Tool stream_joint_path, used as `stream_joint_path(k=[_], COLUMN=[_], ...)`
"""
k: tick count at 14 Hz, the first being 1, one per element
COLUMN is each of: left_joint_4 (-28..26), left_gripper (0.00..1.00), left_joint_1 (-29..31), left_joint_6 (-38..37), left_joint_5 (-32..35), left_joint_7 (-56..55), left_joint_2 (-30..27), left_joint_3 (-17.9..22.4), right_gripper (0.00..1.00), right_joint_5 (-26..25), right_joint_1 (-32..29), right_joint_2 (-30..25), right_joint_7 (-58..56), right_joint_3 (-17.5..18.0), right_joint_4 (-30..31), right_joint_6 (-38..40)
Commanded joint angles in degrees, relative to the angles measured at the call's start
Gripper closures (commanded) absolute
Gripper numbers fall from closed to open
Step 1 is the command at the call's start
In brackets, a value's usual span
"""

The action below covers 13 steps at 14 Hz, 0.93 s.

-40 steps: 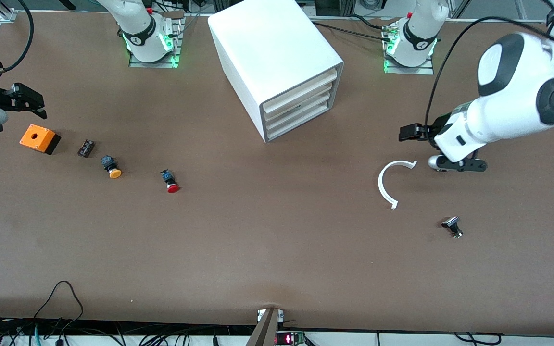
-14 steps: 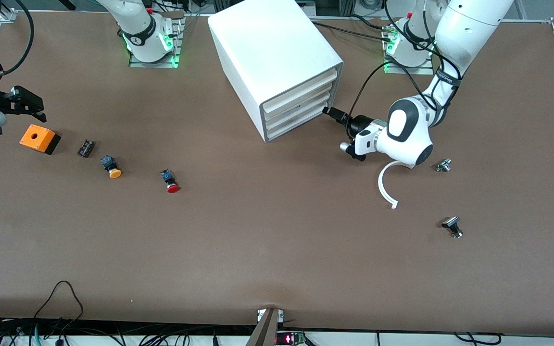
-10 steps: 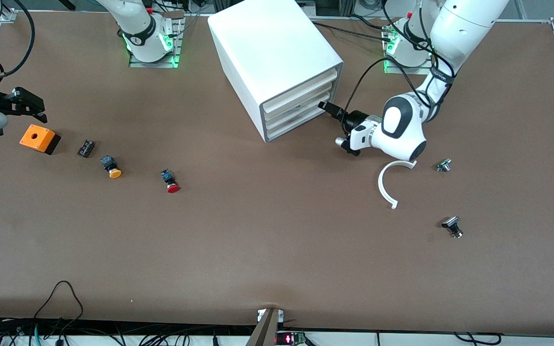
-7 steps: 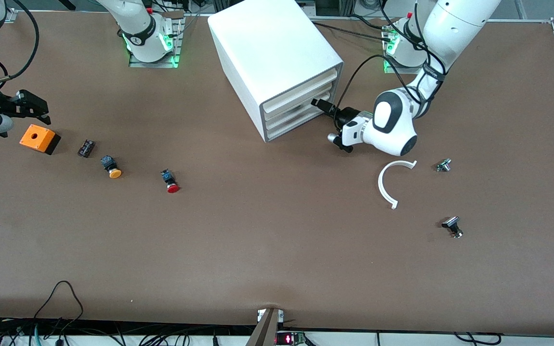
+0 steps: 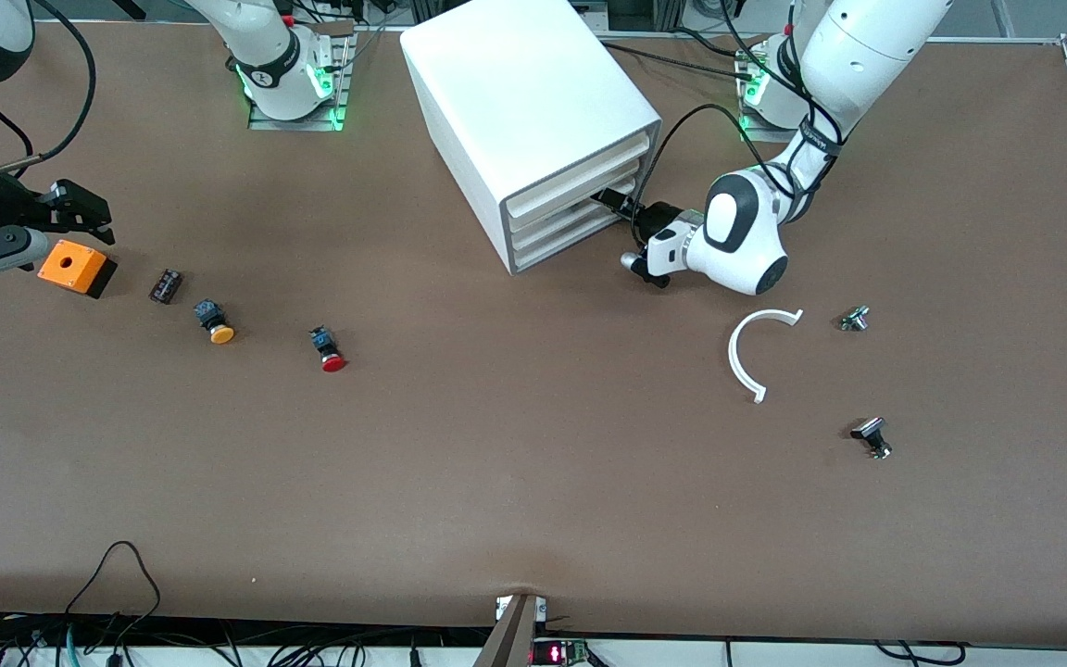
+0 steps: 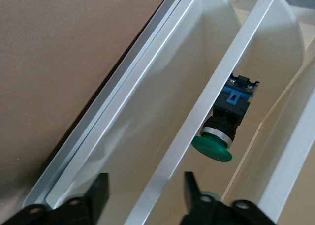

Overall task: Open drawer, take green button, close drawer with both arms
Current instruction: 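Pull the drawer open with the left gripper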

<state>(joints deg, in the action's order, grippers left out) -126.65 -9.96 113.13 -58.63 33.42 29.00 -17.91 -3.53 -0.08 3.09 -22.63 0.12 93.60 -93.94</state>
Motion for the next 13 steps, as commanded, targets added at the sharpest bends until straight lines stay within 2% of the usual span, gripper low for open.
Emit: stream_joint_path(k=[1,3,6,8,10,11,12,13], left_joint_4=[-0.9,-0.7,-0.3,0.7,2.3,3.2,4.4,5.1], left_gripper=[0.74,1.00,1.00,1.00,1.00,0.94,0.81,0.77], left_joint_1=[-0.5,-0.5,0.1,0.2,0.3,0.2,0.2,0.3], left_joint_6=[0.7,0.7,4.4,5.4,6.1,6.8,8.0,9.0], left_joint_5=[-2.1,-2.0,-1.8,-1.7,-1.1,-0.7,0.0,1.2], left_joint_7=[1.6,1.6,0.9,0.7,0.9,0.9,1.3,1.4], left_joint_2=[-0.2,-0.2,-0.4,-0.4,-0.4,-0.4,-0.4,-0.4], left_joint_3=[0.0,0.1,0.9,2.7,5.0,6.0,7.2,7.8], right_gripper=[0.00,0.00,0.00,0.00,0.00,0.00,0.00,0.00], right_joint_5=[0.4,-0.2,0.4,1.2,1.7,1.7,1.7,1.7], right_joint_1=[1.0,3.1,3.1,3.1,3.1,3.1,3.1,3.1], right_joint_2=[0.5,1.5,1.6,1.7,1.7,1.7,1.7,1.7], right_joint_7=[0.6,0.7,2.5,7.5,7.9,7.9,8.0,8.4], right_joint_3=[0.1,0.1,0.0,-0.1,-0.1,-0.1,-0.1,-0.1], right_joint_4=[-1.0,-1.0,-1.0,-1.0,-1.0,-1.0,-1.1,-1.1], right_joint_6=[0.2,0.1,-0.4,-1.1,-1.2,-1.3,-1.4,-1.4])
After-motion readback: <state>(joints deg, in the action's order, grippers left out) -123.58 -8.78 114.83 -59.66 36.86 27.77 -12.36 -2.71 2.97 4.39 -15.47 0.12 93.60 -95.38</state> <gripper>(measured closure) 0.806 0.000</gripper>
